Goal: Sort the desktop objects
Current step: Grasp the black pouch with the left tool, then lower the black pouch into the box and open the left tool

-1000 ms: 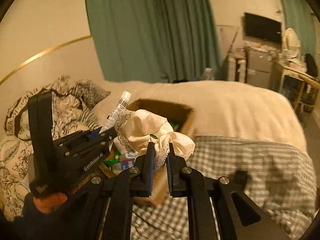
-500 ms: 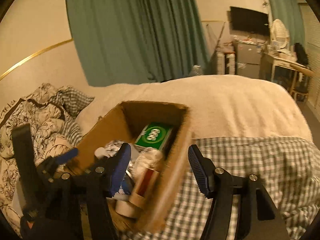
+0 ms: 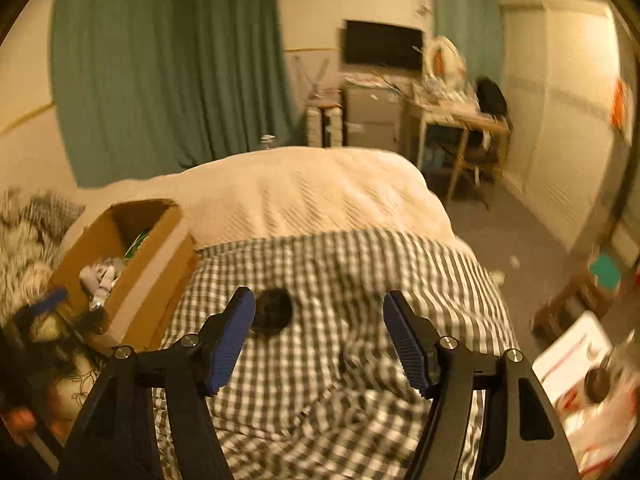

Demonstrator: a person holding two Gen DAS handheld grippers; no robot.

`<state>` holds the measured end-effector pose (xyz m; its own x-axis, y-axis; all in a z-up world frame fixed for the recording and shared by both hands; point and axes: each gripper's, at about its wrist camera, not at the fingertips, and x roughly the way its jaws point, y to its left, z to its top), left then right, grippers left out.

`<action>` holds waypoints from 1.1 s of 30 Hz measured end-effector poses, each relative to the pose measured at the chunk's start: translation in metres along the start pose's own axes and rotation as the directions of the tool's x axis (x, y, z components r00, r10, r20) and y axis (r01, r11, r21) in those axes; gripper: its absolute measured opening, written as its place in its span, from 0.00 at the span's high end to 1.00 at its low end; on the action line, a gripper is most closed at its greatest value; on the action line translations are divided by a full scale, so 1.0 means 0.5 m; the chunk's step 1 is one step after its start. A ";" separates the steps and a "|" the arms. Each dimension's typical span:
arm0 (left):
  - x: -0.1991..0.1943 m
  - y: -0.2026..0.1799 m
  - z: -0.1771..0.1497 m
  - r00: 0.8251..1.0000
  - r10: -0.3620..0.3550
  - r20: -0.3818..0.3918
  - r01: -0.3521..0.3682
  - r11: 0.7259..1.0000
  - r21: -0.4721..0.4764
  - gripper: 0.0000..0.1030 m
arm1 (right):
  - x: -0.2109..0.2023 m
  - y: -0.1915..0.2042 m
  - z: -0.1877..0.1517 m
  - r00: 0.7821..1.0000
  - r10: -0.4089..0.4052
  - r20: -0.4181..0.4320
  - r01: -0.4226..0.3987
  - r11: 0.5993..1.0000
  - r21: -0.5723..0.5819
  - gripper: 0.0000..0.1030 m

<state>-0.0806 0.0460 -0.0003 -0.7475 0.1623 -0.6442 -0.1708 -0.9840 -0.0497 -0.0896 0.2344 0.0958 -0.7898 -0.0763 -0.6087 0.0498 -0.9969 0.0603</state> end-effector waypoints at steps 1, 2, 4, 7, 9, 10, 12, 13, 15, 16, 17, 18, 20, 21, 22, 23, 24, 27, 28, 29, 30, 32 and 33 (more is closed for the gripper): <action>0.025 -0.033 -0.003 1.000 -0.007 -0.023 0.007 1.000 0.021 0.00 | 0.007 -0.017 -0.004 1.000 -0.003 -0.004 0.003 1.000 0.016 0.36; 0.051 -0.061 -0.005 0.999 -0.013 -0.039 0.015 0.999 0.036 0.00 | 0.020 -0.037 -0.014 1.000 -0.010 -0.012 0.010 1.000 0.020 0.36; 0.098 -0.105 -0.009 0.999 -0.009 -0.049 0.011 0.999 0.046 0.00 | 0.043 -0.054 -0.025 1.000 -0.012 -0.021 0.013 1.000 0.023 0.36; 0.194 -0.143 -0.009 0.995 -0.004 -0.099 0.009 0.999 0.045 0.00 | 0.093 -0.087 -0.044 0.999 0.012 -0.037 -0.010 0.999 0.048 0.35; 0.254 -0.155 -0.005 0.992 0.032 -0.122 -0.028 0.999 0.037 0.00 | 0.147 -0.103 -0.061 0.998 0.017 -0.065 -0.013 0.998 0.061 0.35; 0.275 -0.154 -0.005 0.991 0.036 -0.132 -0.033 0.999 0.026 0.00 | 0.163 -0.104 -0.064 0.997 0.013 -0.074 -0.009 0.998 0.055 0.35; 0.316 -0.142 -0.004 0.989 0.034 -0.147 -0.036 0.999 -0.009 0.00 | 0.213 -0.107 -0.069 0.995 -0.010 -0.099 0.011 1.000 0.016 0.35; 0.339 -0.134 -0.001 0.988 0.035 -0.153 -0.041 0.999 -0.032 0.00 | 0.228 -0.109 -0.072 0.995 -0.018 -0.101 0.018 1.000 0.003 0.35; 0.383 -0.119 0.001 0.982 0.033 -0.184 -0.049 0.995 -0.084 0.00 | 0.263 -0.119 -0.069 0.994 0.008 -0.105 -0.006 1.000 0.017 0.35; 0.410 -0.112 0.000 0.976 0.010 -0.216 -0.034 0.993 -0.110 0.00 | 0.270 -0.124 -0.069 0.994 0.026 -0.105 -0.023 0.999 0.034 0.35; 0.431 -0.108 -0.002 0.970 -0.018 -0.241 -0.014 0.991 -0.130 0.02 | 0.279 -0.133 -0.066 0.993 0.051 -0.104 -0.045 0.997 0.061 0.35; 0.448 -0.103 -0.004 0.966 -0.038 -0.257 0.000 0.989 -0.145 0.20 | 0.284 -0.140 -0.065 0.993 0.065 -0.103 -0.057 0.995 0.083 0.35; 0.477 -0.099 -0.014 0.950 -0.073 -0.304 0.029 0.989 -0.147 0.56 | 0.286 -0.149 -0.066 0.993 0.072 -0.098 -0.062 0.992 0.106 0.33; 0.477 -0.098 -0.018 0.951 -0.078 -0.298 0.035 0.988 -0.148 0.56 | 0.286 -0.150 -0.070 0.993 0.072 -0.096 -0.061 0.992 0.110 0.31; 0.467 -0.099 -0.020 0.957 -0.082 -0.279 0.043 0.989 -0.143 0.56 | 0.284 -0.151 -0.072 0.993 0.068 -0.097 -0.057 0.992 0.110 0.30; 0.458 -0.101 -0.022 0.957 -0.085 -0.277 0.050 0.990 -0.130 0.56 | 0.283 -0.150 -0.076 0.993 0.062 -0.099 -0.051 0.992 0.112 0.30; 0.445 -0.103 -0.024 0.957 -0.088 -0.275 0.057 0.991 -0.121 0.57 | 0.284 -0.148 -0.081 0.993 0.052 -0.106 -0.040 0.993 0.113 0.30; 0.382 -0.099 -0.031 0.962 -0.105 -0.251 0.077 0.990 -0.117 0.57 | 0.281 -0.133 -0.099 0.993 0.011 -0.115 -0.001 0.996 0.087 0.30; 0.353 -0.095 -0.033 0.964 -0.108 -0.241 0.081 0.990 -0.119 0.57 | 0.279 -0.129 -0.103 0.993 0.000 -0.121 0.010 0.997 0.077 0.30; 0.329 -0.089 -0.035 0.966 -0.112 -0.234 0.085 0.989 -0.122 0.57 | 0.275 -0.122 -0.109 0.991 -0.019 -0.134 0.027 0.998 0.063 0.30; 0.301 -0.082 -0.036 0.966 -0.118 -0.228 0.091 0.988 -0.125 0.57 | 0.259 -0.111 -0.116 0.989 -0.033 -0.147 0.041 0.998 0.049 0.30; 0.246 -0.062 -0.039 0.968 -0.124 -0.216 0.096 0.986 -0.136 0.57 | 0.221 -0.091 -0.120 0.988 -0.013 -0.151 0.022 0.998 0.058 0.30; 0.218 -0.049 -0.040 0.970 -0.121 -0.213 0.093 0.986 -0.138 0.57 | 0.203 -0.081 -0.119 0.989 0.000 -0.146 0.010 0.998 0.066 0.30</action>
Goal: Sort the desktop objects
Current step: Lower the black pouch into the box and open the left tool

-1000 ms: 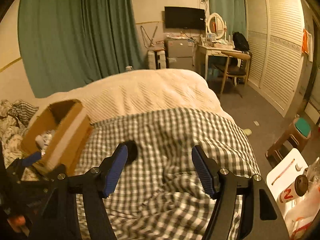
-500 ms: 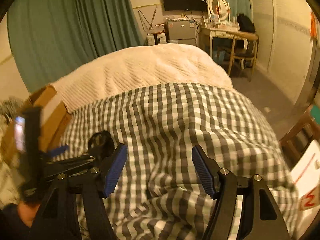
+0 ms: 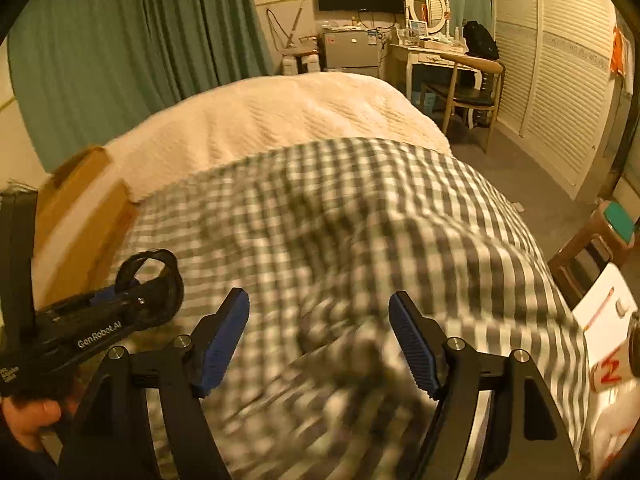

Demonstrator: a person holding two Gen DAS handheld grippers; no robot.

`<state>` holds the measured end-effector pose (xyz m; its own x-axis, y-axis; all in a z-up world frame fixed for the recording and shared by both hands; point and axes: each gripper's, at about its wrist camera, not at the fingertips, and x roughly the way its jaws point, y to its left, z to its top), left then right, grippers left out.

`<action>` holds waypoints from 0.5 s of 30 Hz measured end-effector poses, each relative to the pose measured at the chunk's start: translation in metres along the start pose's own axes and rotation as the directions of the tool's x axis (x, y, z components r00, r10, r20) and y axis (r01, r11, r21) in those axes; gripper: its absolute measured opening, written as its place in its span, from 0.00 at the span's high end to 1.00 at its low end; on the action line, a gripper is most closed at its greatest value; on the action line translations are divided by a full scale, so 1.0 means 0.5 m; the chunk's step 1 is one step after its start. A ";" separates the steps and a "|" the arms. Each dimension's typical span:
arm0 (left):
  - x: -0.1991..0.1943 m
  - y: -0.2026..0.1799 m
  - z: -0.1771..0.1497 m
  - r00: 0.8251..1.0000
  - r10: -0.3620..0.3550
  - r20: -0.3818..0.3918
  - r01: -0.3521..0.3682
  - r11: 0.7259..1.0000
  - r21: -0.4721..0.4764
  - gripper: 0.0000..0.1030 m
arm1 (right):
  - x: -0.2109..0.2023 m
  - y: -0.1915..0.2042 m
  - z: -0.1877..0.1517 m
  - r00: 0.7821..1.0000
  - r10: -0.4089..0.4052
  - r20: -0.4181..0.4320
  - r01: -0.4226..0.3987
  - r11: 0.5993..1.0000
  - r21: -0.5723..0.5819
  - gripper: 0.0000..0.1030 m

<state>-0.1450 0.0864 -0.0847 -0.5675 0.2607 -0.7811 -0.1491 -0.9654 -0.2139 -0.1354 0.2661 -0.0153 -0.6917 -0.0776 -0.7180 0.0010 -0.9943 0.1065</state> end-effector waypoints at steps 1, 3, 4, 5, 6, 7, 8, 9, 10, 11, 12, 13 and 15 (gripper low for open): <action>-0.033 0.013 -0.004 1.000 0.006 0.007 -0.006 1.000 -0.006 0.57 | -0.030 0.018 -0.001 1.000 0.018 0.008 -0.018 1.000 0.001 0.30; -0.090 0.042 0.004 1.000 0.007 0.027 -0.006 1.000 -0.019 0.57 | -0.086 0.062 0.004 0.999 0.022 0.031 -0.021 0.999 -0.029 0.30; -0.125 0.059 0.013 0.999 0.005 0.048 -0.004 1.000 -0.030 0.57 | -0.104 0.081 0.010 0.999 0.023 0.041 -0.021 0.999 -0.043 0.30; -0.152 0.076 0.024 0.997 0.010 0.072 -0.007 0.999 -0.036 0.57 | -0.127 0.105 0.017 0.998 0.028 0.054 -0.025 0.998 -0.060 0.30; -0.189 0.095 0.035 0.995 0.018 0.103 -0.014 0.999 -0.040 0.57 | -0.155 0.137 0.028 0.997 0.046 0.068 -0.040 0.996 -0.077 0.30; -0.226 0.116 0.045 0.990 0.032 0.136 -0.027 0.999 -0.038 0.57 | -0.169 0.158 0.037 0.995 0.059 0.075 -0.052 0.995 -0.086 0.30; -0.253 0.134 0.054 0.986 0.049 0.162 -0.044 0.998 -0.037 0.57 | -0.188 0.185 0.048 0.993 0.077 0.087 -0.068 0.993 -0.099 0.30; -0.279 0.155 0.066 0.980 0.071 0.184 -0.066 0.997 -0.035 0.57 | -0.211 0.218 0.061 0.988 0.108 0.107 -0.095 0.989 -0.114 0.28; -0.300 0.178 0.075 0.975 0.091 0.204 -0.085 0.996 -0.037 0.57 | -0.220 0.235 0.069 0.985 0.126 0.116 -0.112 0.986 -0.120 0.24; -0.313 0.198 0.082 0.970 0.107 0.219 -0.100 0.994 -0.041 0.57 | -0.229 0.257 0.075 0.981 0.149 0.127 -0.133 0.983 -0.127 0.23; -0.323 0.219 0.089 0.966 0.124 0.228 -0.118 0.992 -0.042 0.57 | -0.234 0.281 0.082 0.975 0.176 0.138 -0.157 0.978 -0.136 0.23; -0.327 0.242 0.094 0.960 0.147 0.240 -0.139 0.989 -0.048 0.57 | -0.232 0.303 0.087 0.969 0.200 0.144 -0.179 0.974 -0.141 0.23; -0.308 0.280 0.109 0.954 0.175 0.245 -0.169 0.985 -0.048 0.57 | -0.214 0.333 0.094 0.964 0.225 0.141 -0.205 0.968 -0.144 0.23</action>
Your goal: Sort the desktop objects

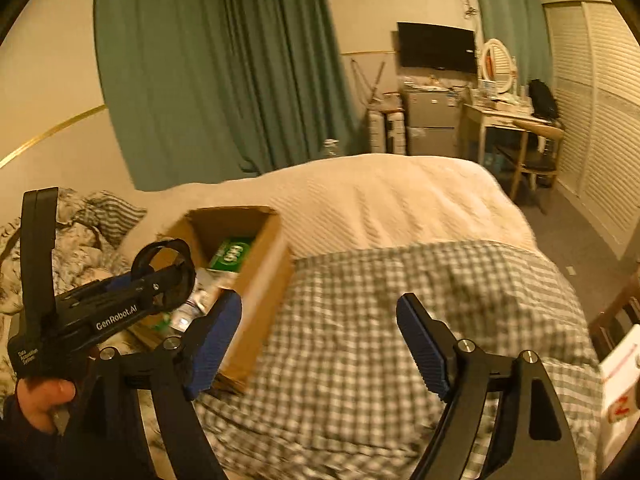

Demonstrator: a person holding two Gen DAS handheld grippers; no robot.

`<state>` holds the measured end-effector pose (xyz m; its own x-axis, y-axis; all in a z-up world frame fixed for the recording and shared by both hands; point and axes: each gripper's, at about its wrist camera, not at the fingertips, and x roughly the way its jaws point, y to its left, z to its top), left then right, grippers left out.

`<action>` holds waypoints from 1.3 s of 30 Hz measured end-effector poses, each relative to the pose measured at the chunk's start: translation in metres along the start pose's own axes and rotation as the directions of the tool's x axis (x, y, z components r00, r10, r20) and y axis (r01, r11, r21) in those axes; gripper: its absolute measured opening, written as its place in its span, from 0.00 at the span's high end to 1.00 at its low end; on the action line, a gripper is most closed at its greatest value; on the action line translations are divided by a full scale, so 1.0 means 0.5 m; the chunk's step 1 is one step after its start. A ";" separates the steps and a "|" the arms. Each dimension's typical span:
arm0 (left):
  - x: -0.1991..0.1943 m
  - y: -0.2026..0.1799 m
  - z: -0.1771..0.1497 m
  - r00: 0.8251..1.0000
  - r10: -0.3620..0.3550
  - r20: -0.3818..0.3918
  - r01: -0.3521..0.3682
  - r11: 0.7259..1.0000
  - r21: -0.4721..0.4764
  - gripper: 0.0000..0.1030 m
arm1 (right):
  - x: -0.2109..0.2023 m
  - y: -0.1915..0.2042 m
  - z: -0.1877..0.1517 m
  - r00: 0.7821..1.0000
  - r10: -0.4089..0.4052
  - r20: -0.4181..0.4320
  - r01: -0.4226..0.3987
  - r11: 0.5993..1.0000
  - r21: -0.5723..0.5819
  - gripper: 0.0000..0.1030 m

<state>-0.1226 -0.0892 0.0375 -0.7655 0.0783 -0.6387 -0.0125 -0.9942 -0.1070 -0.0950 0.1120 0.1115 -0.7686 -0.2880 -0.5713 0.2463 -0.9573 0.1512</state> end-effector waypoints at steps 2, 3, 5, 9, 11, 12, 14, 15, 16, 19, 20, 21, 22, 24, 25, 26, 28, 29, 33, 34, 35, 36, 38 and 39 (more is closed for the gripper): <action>0.036 0.029 -0.006 1.000 0.005 -0.017 -0.005 1.000 0.001 0.56 | 0.039 0.015 -0.003 1.000 0.025 -0.014 -0.025 1.000 0.007 0.23; 0.063 0.036 -0.013 1.000 0.010 -0.023 -0.010 1.000 -0.003 0.50 | 0.063 0.019 -0.011 0.999 0.030 -0.031 -0.029 0.999 0.013 0.23; 0.080 0.053 -0.040 0.999 0.037 -0.005 -0.037 0.999 -0.017 0.28 | 0.108 0.017 -0.029 0.998 0.018 -0.059 -0.016 0.999 0.033 0.19; 0.079 0.060 -0.083 0.991 0.030 0.127 -0.028 0.999 -0.019 0.00 | 0.167 0.004 -0.074 0.998 -0.027 -0.048 0.028 0.999 0.020 0.04; 0.079 0.055 -0.081 0.994 0.028 0.110 -0.028 1.000 -0.005 0.00 | 0.189 0.001 -0.073 0.998 -0.040 -0.044 0.039 0.999 -0.005 0.00; 0.075 0.054 -0.081 0.993 0.033 0.117 -0.032 0.999 -0.011 0.00 | 0.199 0.001 -0.067 0.998 -0.048 -0.037 0.048 0.999 -0.015 0.01; 0.062 0.054 -0.085 0.990 0.037 0.139 -0.033 0.999 -0.032 0.00 | 0.206 0.003 -0.059 0.998 -0.063 -0.012 0.062 0.998 -0.011 0.00; 0.056 0.057 -0.088 0.989 0.033 0.146 -0.028 0.999 -0.036 0.00 | 0.208 0.006 -0.054 0.998 -0.061 0.000 0.061 0.998 -0.001 0.00; 0.050 0.059 -0.090 0.989 0.041 0.142 -0.036 0.999 -0.041 0.00 | 0.207 0.005 -0.052 0.998 -0.059 0.003 0.059 0.998 0.003 0.01; 0.040 0.061 -0.094 0.991 0.071 0.115 -0.065 0.996 -0.056 0.00 | 0.198 0.019 -0.054 0.998 -0.066 0.005 0.066 0.998 -0.002 0.01; 0.033 0.062 -0.095 0.990 0.077 0.116 -0.070 0.996 -0.060 0.00 | 0.191 0.025 -0.057 0.997 -0.071 0.011 0.071 0.997 -0.010 0.01; 0.020 0.059 -0.095 0.988 0.091 0.123 -0.084 0.995 -0.060 0.00 | 0.182 0.032 -0.061 0.997 -0.079 0.015 0.079 0.997 -0.017 0.01; 0.004 0.054 -0.095 0.985 0.104 0.139 -0.098 0.994 -0.055 0.00 | 0.170 0.039 -0.066 0.996 -0.085 0.021 0.085 0.996 -0.023 0.01; -0.019 0.045 -0.096 0.979 0.138 0.151 -0.133 0.990 -0.044 0.00 | 0.147 0.044 -0.068 0.995 -0.092 0.032 0.093 0.995 -0.020 0.01; -0.034 0.038 -0.097 0.975 0.154 0.159 -0.149 0.988 -0.042 0.00 | 0.137 0.043 -0.067 0.995 -0.096 0.036 0.096 0.995 -0.014 0.01; -0.045 0.031 -0.099 0.971 0.167 0.172 -0.162 0.986 -0.041 0.00 | 0.125 0.042 -0.067 0.994 -0.100 0.041 0.101 0.995 -0.005 0.01; -0.063 0.015 -0.103 0.962 0.183 0.200 -0.181 0.983 -0.027 0.00 | 0.106 0.038 -0.065 0.993 -0.107 0.054 0.106 0.994 0.009 0.01; -0.065 0.008 -0.104 0.962 0.182 0.203 -0.182 0.983 -0.016 0.00 | 0.098 0.035 -0.063 0.992 -0.111 0.062 0.111 0.994 0.013 0.01; -0.053 -0.012 -0.114 0.965 0.181 0.190 -0.187 0.982 0.014 0.00 | 0.097 0.026 -0.070 0.989 -0.129 0.066 0.129 0.992 0.003 0.01; -0.046 -0.014 -0.116 0.966 0.182 0.184 -0.188 0.982 0.015 0.00 | 0.102 0.023 -0.072 0.990 -0.132 0.060 0.132 0.991 -0.001 0.01; -0.040 -0.015 -0.118 0.968 0.181 0.175 -0.187 0.982 0.016 0.00 | 0.110 0.022 -0.076 0.989 -0.136 0.050 0.137 0.991 -0.007 0.01; -0.032 -0.015 -0.119 0.969 0.182 0.165 -0.187 0.982 0.016 0.00 | 0.120 0.022 -0.078 0.989 -0.140 0.040 0.140 0.990 -0.013 0.01; -0.018 -0.009 -0.120 0.973 0.184 0.142 -0.187 0.982 0.007 0.00 | 0.132 0.021 -0.084 0.991 -0.132 0.024 0.132 0.991 -0.021 0.01; -0.014 -0.007 -0.120 0.973 0.185 0.134 -0.187 0.982 0.002 0.00 | 0.136 0.020 -0.086 0.992 -0.126 0.020 0.126 0.992 -0.025 0.01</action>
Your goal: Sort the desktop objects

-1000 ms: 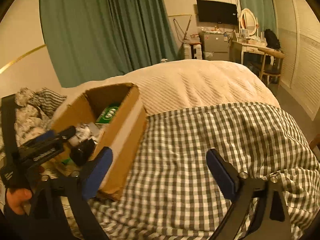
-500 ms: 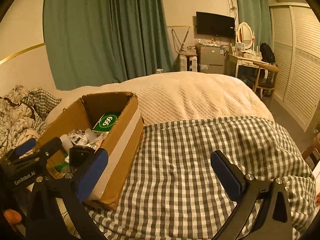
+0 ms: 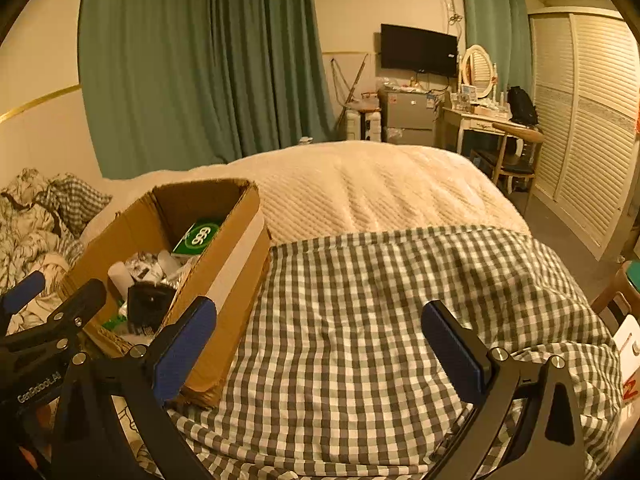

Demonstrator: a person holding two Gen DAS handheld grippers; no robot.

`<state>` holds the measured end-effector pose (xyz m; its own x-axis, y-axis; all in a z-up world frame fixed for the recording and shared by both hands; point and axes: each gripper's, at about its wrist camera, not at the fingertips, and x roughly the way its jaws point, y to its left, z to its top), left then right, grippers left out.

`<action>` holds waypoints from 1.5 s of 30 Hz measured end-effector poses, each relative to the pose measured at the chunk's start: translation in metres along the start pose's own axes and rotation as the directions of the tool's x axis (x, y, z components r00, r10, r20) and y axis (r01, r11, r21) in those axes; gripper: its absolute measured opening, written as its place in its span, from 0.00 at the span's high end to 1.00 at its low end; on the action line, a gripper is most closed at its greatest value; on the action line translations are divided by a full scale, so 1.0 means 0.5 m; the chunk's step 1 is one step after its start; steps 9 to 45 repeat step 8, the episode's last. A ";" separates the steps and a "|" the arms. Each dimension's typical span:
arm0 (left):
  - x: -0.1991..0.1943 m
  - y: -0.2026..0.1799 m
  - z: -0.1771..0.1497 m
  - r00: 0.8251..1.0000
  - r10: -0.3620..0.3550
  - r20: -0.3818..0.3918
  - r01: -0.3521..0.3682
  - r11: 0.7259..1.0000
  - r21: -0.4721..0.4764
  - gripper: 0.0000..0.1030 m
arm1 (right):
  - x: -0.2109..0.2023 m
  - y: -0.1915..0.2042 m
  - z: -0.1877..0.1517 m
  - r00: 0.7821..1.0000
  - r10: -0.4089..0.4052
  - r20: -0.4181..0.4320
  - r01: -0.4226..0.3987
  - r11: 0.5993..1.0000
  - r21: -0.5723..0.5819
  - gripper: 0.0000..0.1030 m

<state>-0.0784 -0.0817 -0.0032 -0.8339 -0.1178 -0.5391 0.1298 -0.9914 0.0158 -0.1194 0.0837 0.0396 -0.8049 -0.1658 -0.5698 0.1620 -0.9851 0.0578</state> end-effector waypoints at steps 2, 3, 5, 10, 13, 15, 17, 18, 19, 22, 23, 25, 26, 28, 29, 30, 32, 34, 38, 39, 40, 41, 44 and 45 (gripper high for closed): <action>0.006 0.003 -0.004 1.000 0.003 0.009 -0.003 1.000 -0.003 0.00 | 0.009 0.003 -0.004 1.000 0.002 -0.010 -0.002 1.000 -0.010 0.01; 0.007 0.003 -0.006 1.000 -0.002 0.022 0.002 1.000 0.003 0.00 | 0.013 0.005 -0.005 1.000 0.002 -0.016 -0.003 1.000 -0.015 0.01; 0.011 0.006 -0.009 1.000 -0.012 0.018 0.011 1.000 0.010 0.00 | 0.020 0.009 -0.009 0.999 0.007 -0.031 -0.007 1.000 -0.022 0.01; 0.012 0.010 -0.008 1.000 0.004 0.009 -0.004 1.000 -0.007 0.00 | 0.024 0.013 -0.013 0.999 0.013 -0.043 -0.014 1.000 -0.024 0.01; 0.012 0.010 -0.008 1.000 0.004 0.009 -0.004 1.000 -0.007 0.00 | 0.024 0.013 -0.013 0.999 0.013 -0.043 -0.014 1.000 -0.024 0.01; 0.012 0.010 -0.008 1.000 0.004 0.009 -0.004 1.000 -0.007 0.00 | 0.024 0.013 -0.013 0.999 0.013 -0.043 -0.014 1.000 -0.024 0.01; 0.012 0.010 -0.008 1.000 0.004 0.009 -0.004 1.000 -0.007 0.00 | 0.024 0.013 -0.013 0.999 0.013 -0.043 -0.014 1.000 -0.024 0.01; 0.012 0.010 -0.008 1.000 0.004 0.009 -0.004 1.000 -0.007 0.00 | 0.024 0.013 -0.013 0.999 0.013 -0.043 -0.014 1.000 -0.024 0.01; 0.012 0.010 -0.008 1.000 0.004 0.009 -0.004 1.000 -0.007 0.00 | 0.024 0.013 -0.013 0.999 0.013 -0.043 -0.014 1.000 -0.024 0.01; 0.012 0.010 -0.008 1.000 0.004 0.009 -0.004 1.000 -0.007 0.00 | 0.024 0.013 -0.013 0.999 0.013 -0.043 -0.014 1.000 -0.024 0.01; 0.012 0.010 -0.008 1.000 0.004 0.009 -0.004 1.000 -0.007 0.00 | 0.024 0.013 -0.013 0.999 0.013 -0.043 -0.014 1.000 -0.024 0.01; 0.012 0.010 -0.008 1.000 0.004 0.009 -0.004 1.000 -0.007 0.00 | 0.024 0.013 -0.013 0.999 0.013 -0.043 -0.014 1.000 -0.024 0.01; 0.012 0.010 -0.008 1.000 0.004 0.009 -0.004 1.000 -0.007 0.00 | 0.024 0.013 -0.013 0.999 0.013 -0.043 -0.014 1.000 -0.024 0.01; 0.012 0.010 -0.008 1.000 0.004 0.009 -0.004 1.000 -0.007 0.00 | 0.024 0.013 -0.013 0.999 0.013 -0.043 -0.014 1.000 -0.024 0.01; 0.012 0.010 -0.008 1.000 0.004 0.009 -0.004 1.000 -0.007 0.00 | 0.024 0.013 -0.013 0.999 0.013 -0.043 -0.014 1.000 -0.024 0.01; 0.012 0.010 -0.008 1.000 0.004 0.009 -0.004 1.000 -0.007 0.00 | 0.024 0.013 -0.013 0.999 0.013 -0.043 -0.014 1.000 -0.024 0.01; 0.012 0.010 -0.008 1.000 0.004 0.009 -0.004 1.000 -0.007 0.00 | 0.024 0.013 -0.013 0.999 0.013 -0.043 -0.014 1.000 -0.024 0.01; 0.012 0.010 -0.008 1.000 0.004 0.009 -0.004 1.000 -0.007 0.00 | 0.024 0.013 -0.013 0.999 0.013 -0.043 -0.014 1.000 -0.024 0.01; 0.012 0.010 -0.008 1.000 0.004 0.009 -0.004 1.000 -0.007 0.00 | 0.024 0.013 -0.013 0.999 0.013 -0.043 -0.014 1.000 -0.024 0.01; 0.012 0.010 -0.008 1.000 0.004 0.009 -0.004 1.000 -0.007 0.00 | 0.024 0.013 -0.013 0.999 0.013 -0.043 -0.014 1.000 -0.024 0.01; 0.012 0.010 -0.008 1.000 0.004 0.009 -0.004 1.000 -0.007 0.00 | 0.024 0.013 -0.013 0.999 0.013 -0.043 -0.014 1.000 -0.024 0.01; 0.012 0.010 -0.008 1.000 0.004 0.009 -0.004 1.000 -0.007 0.00 | 0.024 0.013 -0.013 0.999 0.013 -0.043 -0.014 1.000 -0.024 0.01; 0.012 0.010 -0.008 1.000 0.004 0.009 -0.004 1.000 -0.007 0.00 | 0.024 0.013 -0.013 0.999 0.013 -0.043 -0.014 1.000 -0.024 0.01; 0.012 0.010 -0.008 1.000 0.004 0.009 -0.004 1.000 -0.007 0.00 | 0.024 0.013 -0.013 0.999 0.013 -0.043 -0.014 1.000 -0.024 0.01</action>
